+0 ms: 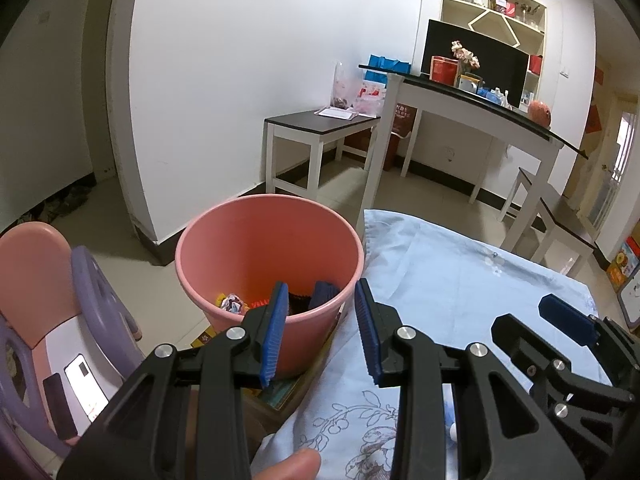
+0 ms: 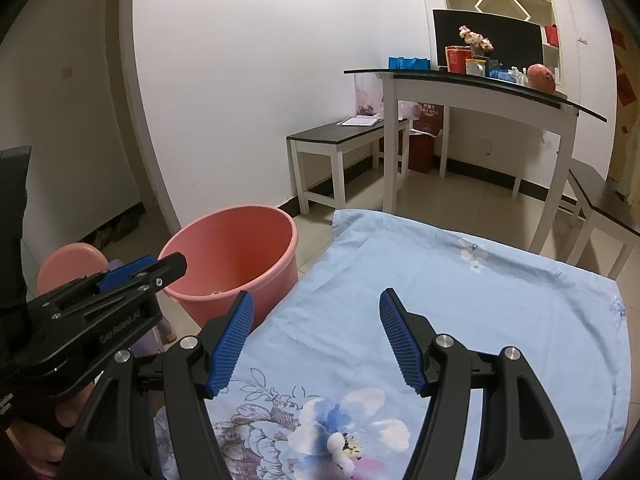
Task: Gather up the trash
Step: 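Withdraw both open tools from the pink bucket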
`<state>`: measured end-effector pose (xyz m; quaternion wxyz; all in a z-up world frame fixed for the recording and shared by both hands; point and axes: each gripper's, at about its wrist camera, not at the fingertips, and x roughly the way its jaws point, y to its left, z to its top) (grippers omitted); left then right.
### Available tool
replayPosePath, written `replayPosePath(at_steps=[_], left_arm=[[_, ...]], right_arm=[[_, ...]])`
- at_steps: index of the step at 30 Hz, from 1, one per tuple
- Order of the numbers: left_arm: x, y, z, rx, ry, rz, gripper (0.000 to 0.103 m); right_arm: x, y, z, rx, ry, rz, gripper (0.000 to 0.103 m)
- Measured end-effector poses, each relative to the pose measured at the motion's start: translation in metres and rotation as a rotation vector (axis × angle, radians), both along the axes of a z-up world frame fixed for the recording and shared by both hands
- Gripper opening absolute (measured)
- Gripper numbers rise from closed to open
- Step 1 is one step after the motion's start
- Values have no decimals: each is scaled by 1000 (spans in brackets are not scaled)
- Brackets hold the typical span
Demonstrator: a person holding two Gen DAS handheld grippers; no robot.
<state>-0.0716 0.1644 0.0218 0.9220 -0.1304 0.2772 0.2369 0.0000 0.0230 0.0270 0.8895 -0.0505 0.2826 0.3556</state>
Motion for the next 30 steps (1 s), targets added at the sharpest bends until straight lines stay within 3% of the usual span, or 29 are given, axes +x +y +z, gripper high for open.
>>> replayPosePath(at_steps=[30], left_arm=[[-11,-9,12,13,-15,-5,35]], right_arm=[[-14,-6,10,11,-31,6,65]])
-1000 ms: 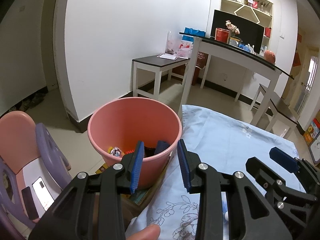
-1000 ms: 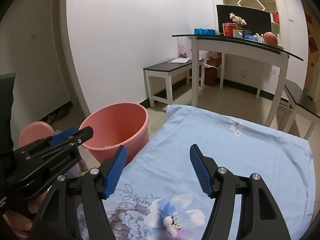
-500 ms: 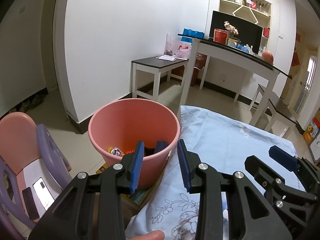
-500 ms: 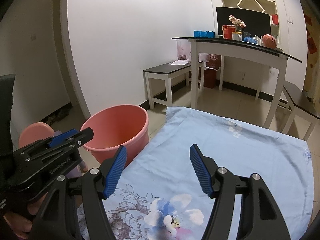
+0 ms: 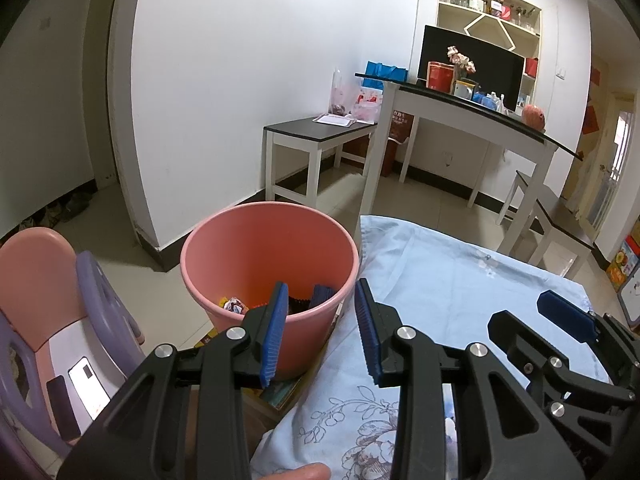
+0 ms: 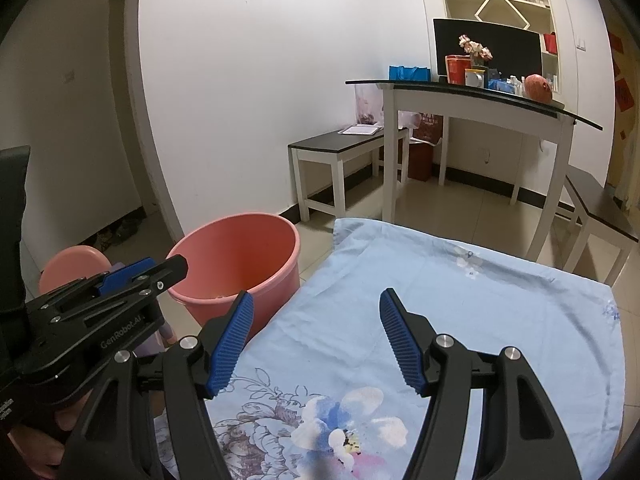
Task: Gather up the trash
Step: 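Withdraw both open tools from the pink bucket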
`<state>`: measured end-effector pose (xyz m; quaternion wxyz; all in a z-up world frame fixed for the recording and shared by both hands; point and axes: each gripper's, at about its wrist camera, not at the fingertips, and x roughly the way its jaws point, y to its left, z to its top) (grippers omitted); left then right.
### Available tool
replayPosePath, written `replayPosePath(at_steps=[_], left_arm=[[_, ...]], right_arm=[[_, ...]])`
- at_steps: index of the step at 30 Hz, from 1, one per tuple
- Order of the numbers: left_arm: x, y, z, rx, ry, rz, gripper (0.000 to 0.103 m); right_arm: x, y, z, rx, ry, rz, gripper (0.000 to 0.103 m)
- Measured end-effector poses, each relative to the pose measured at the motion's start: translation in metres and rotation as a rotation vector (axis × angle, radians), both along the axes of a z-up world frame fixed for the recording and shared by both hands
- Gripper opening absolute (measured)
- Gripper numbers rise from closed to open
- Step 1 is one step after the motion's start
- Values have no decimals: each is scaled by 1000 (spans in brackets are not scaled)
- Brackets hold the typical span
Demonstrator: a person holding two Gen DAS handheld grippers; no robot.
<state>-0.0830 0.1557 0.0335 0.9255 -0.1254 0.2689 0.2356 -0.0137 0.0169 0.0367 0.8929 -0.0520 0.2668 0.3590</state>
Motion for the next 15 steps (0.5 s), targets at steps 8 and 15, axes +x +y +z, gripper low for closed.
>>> replayPosePath(at_steps=[8,15], left_arm=[[-2,0,3,-1,-2,0,35],[-2,-1,6,-1,-3,-4,35]], right_arm=[[-3,-2,4,6,-5,-2,65],[-5,-4,7,11,-11,-6,65]])
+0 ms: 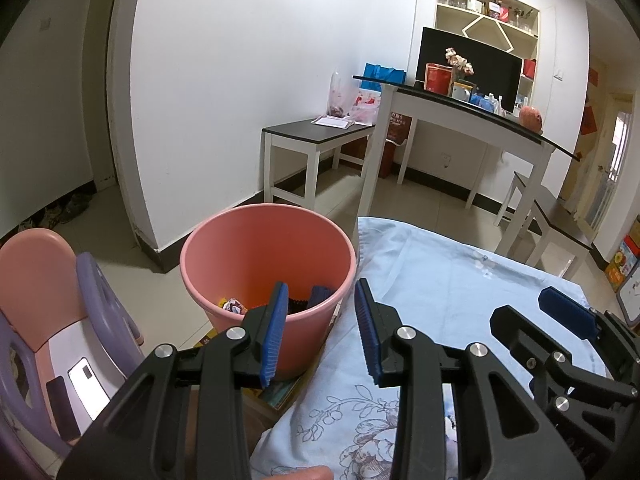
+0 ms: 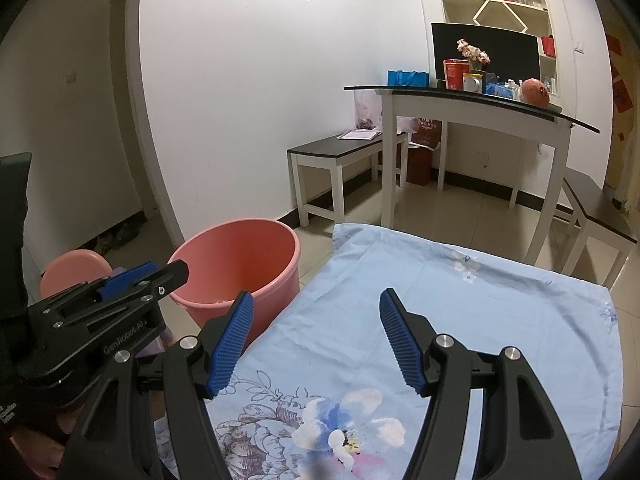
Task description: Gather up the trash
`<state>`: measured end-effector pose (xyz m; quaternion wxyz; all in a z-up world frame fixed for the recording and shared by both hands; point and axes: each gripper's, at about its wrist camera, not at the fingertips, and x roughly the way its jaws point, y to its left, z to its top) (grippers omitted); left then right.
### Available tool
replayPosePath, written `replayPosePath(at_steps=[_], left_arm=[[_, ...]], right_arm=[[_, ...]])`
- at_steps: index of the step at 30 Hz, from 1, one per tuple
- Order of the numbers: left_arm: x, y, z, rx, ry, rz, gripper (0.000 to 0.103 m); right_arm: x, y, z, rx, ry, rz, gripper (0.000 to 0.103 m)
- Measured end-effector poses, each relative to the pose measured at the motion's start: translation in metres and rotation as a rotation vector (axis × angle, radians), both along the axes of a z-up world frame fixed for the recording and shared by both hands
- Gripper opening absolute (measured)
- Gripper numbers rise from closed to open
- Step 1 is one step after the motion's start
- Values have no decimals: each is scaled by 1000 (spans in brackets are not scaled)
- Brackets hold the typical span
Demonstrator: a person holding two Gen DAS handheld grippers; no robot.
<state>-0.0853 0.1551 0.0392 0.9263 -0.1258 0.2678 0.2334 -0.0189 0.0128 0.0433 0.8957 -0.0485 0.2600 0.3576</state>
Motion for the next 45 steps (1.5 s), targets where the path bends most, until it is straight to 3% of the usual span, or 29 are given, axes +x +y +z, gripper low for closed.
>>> replayPosePath(at_steps=[35,45], left_arm=[[11,-3,-6,0,24,-30,35],[38,-20,-18,-2,67,-159,35]], right_arm=[[3,-5,-6,-2,14,-14,65],[26,-24,-15,-33,35,-91,65]])
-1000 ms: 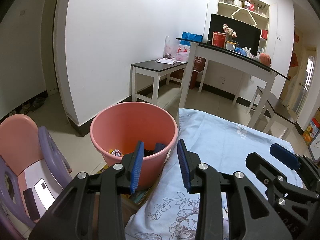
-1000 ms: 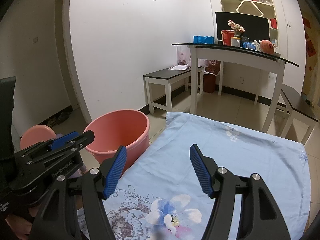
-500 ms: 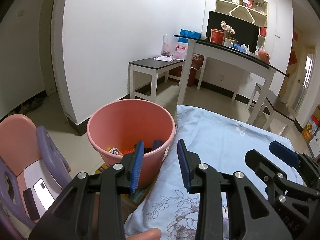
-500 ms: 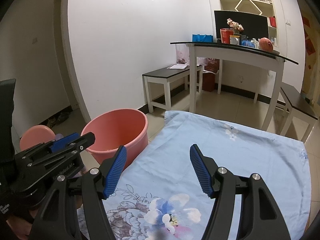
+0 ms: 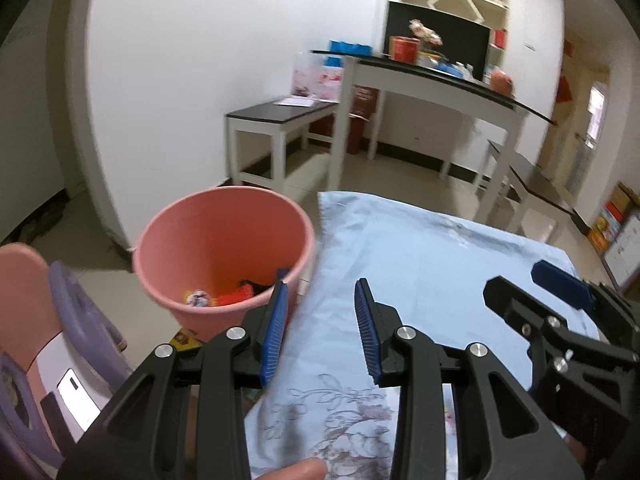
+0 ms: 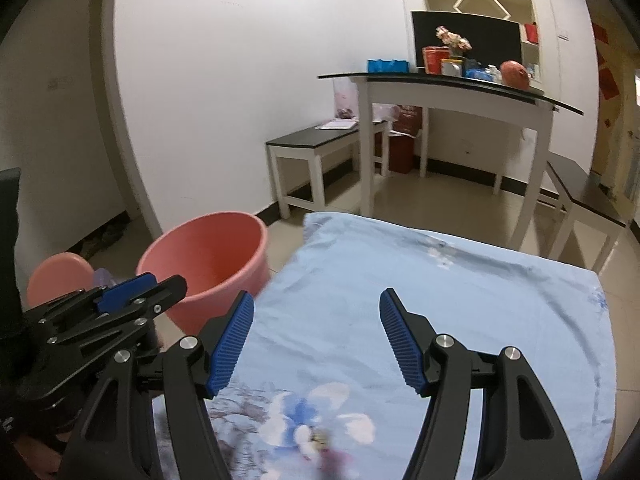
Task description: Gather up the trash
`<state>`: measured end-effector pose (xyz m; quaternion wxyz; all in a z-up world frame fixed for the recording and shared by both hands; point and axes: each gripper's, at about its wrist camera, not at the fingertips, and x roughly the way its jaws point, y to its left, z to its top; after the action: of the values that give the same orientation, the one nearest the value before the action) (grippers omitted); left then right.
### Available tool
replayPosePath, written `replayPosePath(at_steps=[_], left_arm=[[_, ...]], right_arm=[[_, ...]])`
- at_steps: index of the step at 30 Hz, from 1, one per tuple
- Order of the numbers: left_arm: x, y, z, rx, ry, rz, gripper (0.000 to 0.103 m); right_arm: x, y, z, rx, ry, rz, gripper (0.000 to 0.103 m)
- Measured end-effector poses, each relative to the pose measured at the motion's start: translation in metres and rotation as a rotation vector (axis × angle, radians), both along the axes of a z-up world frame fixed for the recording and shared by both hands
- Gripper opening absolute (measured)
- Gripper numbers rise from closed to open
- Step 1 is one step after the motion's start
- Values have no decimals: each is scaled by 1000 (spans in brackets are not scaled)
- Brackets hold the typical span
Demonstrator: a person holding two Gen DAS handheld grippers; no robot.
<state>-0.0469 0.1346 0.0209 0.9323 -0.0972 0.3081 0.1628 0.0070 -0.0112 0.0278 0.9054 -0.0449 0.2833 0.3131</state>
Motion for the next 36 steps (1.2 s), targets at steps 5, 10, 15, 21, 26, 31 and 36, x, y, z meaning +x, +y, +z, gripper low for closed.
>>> replayPosePath(at_steps=[5,10,15,21,26,31,36], left_arm=[[25,-26,-9,25,38,-146,35],[55,-56,-27,13,103,-306,35],[87,-95,-45,10,165,-469,35],[114,-145,-64,11,216,-656,35],[129,-183,-83,26,259,-741,35],[131,-199,-96,43,268,-791,35],[132,-212,-105,83,274,-843,35]], right_arm=[[23,-34,-13,-35,22,-98,65],[60,-86,-35,-71,105,-226,65],[92,-133,-55,-106,184,-325,65],[120,-179,-81,-164,253,-406,65],[132,-197,-98,-180,292,-435,65],[141,-196,-108,-209,308,-438,65],[141,-196,-116,-234,313,-443,66]])
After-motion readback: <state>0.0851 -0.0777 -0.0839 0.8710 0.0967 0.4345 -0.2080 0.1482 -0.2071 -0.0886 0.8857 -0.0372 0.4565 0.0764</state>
